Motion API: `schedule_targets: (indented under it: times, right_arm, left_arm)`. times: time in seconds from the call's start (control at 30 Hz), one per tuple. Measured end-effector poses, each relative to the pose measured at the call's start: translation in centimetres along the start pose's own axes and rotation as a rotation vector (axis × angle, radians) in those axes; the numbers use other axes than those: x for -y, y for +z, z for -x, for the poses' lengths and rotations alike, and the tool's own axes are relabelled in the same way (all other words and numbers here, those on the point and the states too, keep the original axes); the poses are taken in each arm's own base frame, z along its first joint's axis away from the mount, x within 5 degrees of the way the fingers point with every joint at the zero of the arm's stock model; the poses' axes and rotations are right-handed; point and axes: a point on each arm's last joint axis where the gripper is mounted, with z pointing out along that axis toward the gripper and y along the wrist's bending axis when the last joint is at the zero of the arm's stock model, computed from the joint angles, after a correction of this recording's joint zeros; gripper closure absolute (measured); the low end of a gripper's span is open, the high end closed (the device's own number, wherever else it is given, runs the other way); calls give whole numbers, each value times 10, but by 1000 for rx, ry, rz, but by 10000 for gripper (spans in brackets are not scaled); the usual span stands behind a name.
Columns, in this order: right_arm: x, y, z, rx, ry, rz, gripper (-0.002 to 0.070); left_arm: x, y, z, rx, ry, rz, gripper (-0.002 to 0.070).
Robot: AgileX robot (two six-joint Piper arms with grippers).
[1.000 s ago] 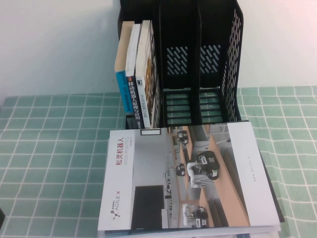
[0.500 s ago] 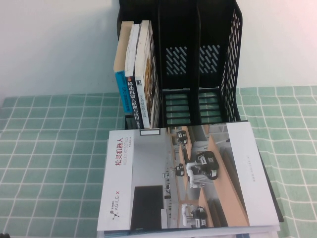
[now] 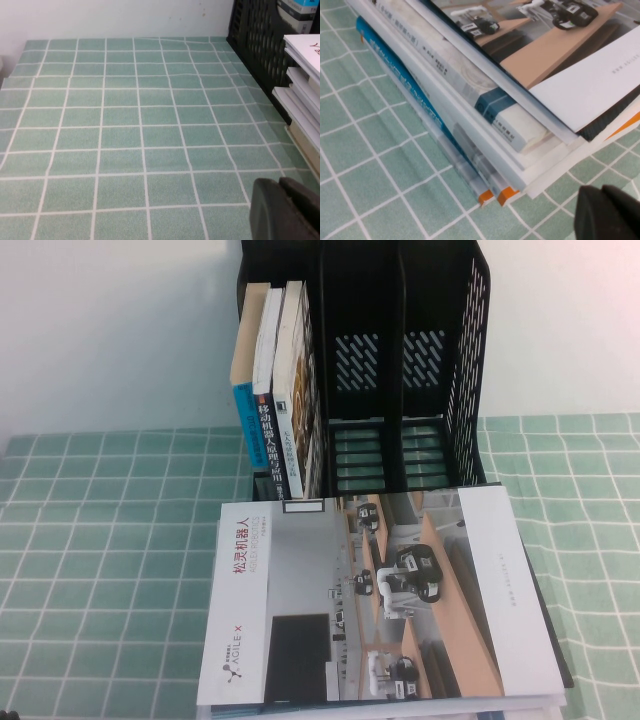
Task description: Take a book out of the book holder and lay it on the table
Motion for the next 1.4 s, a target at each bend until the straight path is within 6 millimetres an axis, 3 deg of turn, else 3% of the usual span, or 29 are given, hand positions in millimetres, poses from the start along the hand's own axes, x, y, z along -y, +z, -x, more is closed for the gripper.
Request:
schedule_targets:
  times: [0.87, 1.13, 1.4]
  right_arm:
    - [0, 0, 0, 0, 16, 0, 678]
    - [0, 0, 0, 0, 19, 0, 678]
    - [0, 0, 0, 0, 19, 0, 678]
  left_arm:
    - [2, 0, 0, -4, -44, -16, 678]
    - [-4, 0, 0, 9, -67, 94, 678]
    - [-2, 0, 0, 6, -48, 69, 677]
